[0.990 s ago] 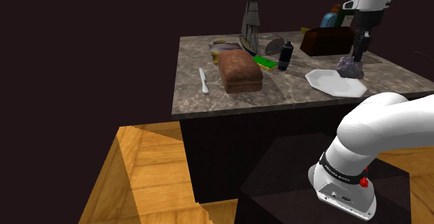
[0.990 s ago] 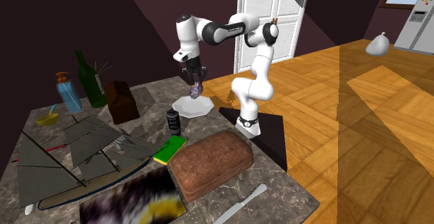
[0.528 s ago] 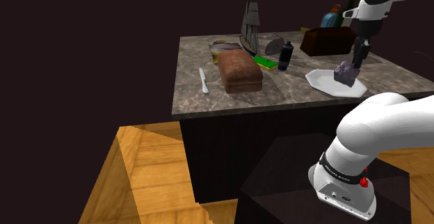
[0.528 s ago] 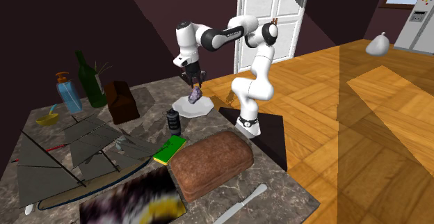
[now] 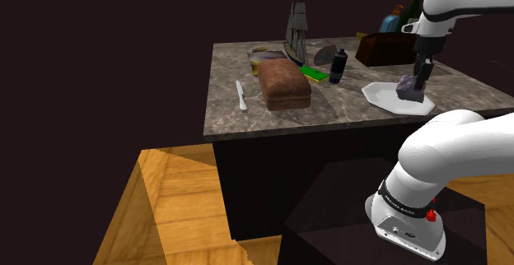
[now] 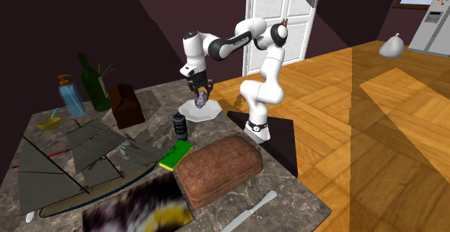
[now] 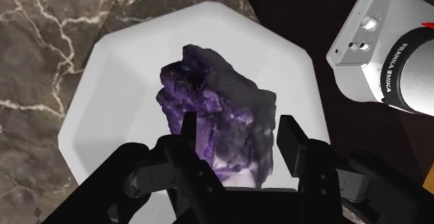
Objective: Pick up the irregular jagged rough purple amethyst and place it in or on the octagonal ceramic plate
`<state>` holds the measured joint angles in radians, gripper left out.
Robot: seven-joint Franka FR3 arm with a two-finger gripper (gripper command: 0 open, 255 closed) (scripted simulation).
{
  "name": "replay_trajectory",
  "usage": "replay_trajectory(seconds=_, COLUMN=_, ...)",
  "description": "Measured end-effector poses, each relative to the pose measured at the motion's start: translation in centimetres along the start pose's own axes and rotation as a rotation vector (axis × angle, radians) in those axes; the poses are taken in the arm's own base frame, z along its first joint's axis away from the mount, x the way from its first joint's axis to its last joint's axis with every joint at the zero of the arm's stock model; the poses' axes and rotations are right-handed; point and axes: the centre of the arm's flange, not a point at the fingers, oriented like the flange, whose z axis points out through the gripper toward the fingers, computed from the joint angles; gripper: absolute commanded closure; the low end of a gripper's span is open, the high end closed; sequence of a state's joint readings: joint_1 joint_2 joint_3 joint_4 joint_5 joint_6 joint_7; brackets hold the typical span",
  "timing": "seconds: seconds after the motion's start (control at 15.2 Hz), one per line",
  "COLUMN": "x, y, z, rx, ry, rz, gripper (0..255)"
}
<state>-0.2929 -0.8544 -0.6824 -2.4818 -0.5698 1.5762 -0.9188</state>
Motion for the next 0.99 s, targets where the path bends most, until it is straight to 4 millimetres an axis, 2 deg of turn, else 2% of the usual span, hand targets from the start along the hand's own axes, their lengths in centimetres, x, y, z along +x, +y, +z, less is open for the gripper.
replay_trajectory(seconds=0.59, x=0.5, y=0.4, z=1.0, rx=-0.044, ry=0.027, rz=0.001, gripper=255)
replay_trajectory(seconds=0.66, x=0.4, y=0.3, z=1.2, rx=-0.042, ry=0.027, rz=0.001, gripper=0)
replay_trajectory(seconds=0.99, x=0.2, y=-0.4, z=2.0, rx=0.003, ry=-0.002, rz=-0.001, gripper=0)
